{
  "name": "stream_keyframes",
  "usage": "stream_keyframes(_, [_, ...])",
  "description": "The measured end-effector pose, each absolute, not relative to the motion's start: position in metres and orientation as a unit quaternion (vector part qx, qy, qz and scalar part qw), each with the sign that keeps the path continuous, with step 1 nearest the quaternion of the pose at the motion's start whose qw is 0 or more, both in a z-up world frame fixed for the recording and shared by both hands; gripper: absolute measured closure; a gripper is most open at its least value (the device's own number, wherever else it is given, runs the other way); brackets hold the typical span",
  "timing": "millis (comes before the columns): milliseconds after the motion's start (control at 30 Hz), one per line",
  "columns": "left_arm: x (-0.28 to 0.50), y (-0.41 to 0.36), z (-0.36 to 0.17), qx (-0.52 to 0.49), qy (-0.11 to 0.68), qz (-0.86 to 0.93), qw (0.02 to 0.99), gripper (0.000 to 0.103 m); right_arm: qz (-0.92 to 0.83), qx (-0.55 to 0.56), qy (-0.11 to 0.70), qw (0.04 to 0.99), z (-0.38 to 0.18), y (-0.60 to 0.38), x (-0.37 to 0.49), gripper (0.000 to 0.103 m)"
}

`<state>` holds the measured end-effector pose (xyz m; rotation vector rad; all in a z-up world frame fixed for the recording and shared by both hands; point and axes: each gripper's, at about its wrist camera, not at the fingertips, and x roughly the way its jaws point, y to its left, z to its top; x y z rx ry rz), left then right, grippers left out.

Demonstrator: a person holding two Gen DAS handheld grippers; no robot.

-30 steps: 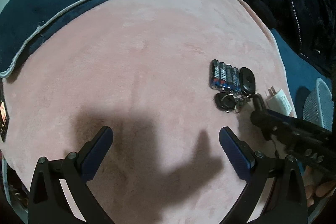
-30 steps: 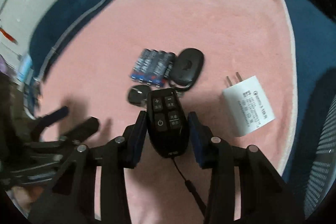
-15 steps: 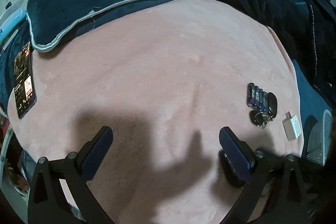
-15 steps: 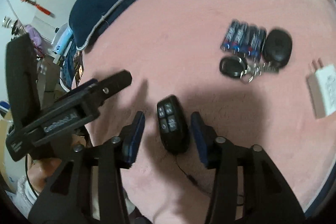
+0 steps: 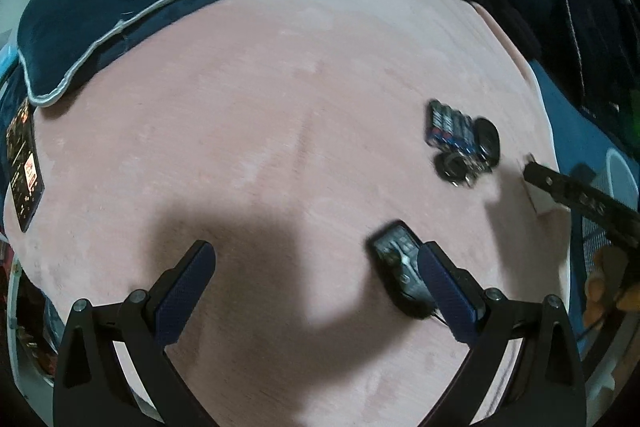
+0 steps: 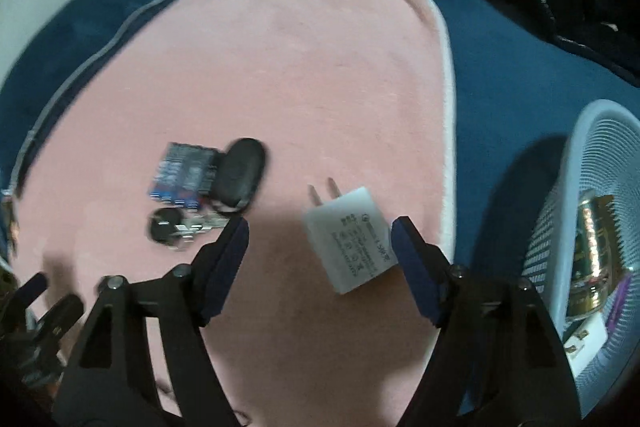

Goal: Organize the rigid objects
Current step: 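Grasp the black remote with the left tool while the right tool grasps the white charger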

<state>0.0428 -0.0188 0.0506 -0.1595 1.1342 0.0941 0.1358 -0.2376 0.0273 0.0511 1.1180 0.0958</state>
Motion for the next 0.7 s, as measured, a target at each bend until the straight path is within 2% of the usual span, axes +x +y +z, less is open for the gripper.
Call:
stream_keyframes(67, [0.043, -0.028, 0.049, -0.065, 0.545, 0.044, 0.835, 0.002, 0.053, 0.042, 0.547, 0.834, 0.021, -0.244, 0.139, 0.032])
stream_keyframes(100, [0.043, -0.032, 0.049, -0.063, 0.548, 0.042, 0.833, 0.002, 0.047, 0.039, 0.549, 0.833, 0.020, -0.244, 0.139, 0.039])
stream_keyframes(133, [0.043, -0.036, 0.049, -0.060, 0.550, 0.042, 0.832, 0.002, 0.043, 0.033, 0.549, 0.834, 0.021, -0.244, 0.138, 0.051])
stream_keyframes(233, [0.042, -0.046, 0.049, -0.061, 0.555, 0.038, 0.829, 0.002, 0.069, 0.062, 0.551, 0.829, 0.023, -0.246, 0.135, 0.057])
stream_keyframes(433, [0.047, -0.067, 0.039, -0.053, 0.572, 0.036, 0.818, 0.003, 0.165, 0.125, 0.561, 0.801, 0.025, -0.242, 0.128, 0.057])
stream_keyframes(500, [0.049, -0.072, 0.030, -0.046, 0.585, 0.035, 0.809, 0.014, 0.163, 0.105, 0.564, 0.803, 0.024, -0.237, 0.128, 0.058])
stream_keyframes(700, [0.046, -0.070, 0.025, -0.013, 0.596, 0.027, 0.803, 0.021, 0.166, 0.104, 0.571, 0.797, 0.022, -0.228, 0.128, 0.056])
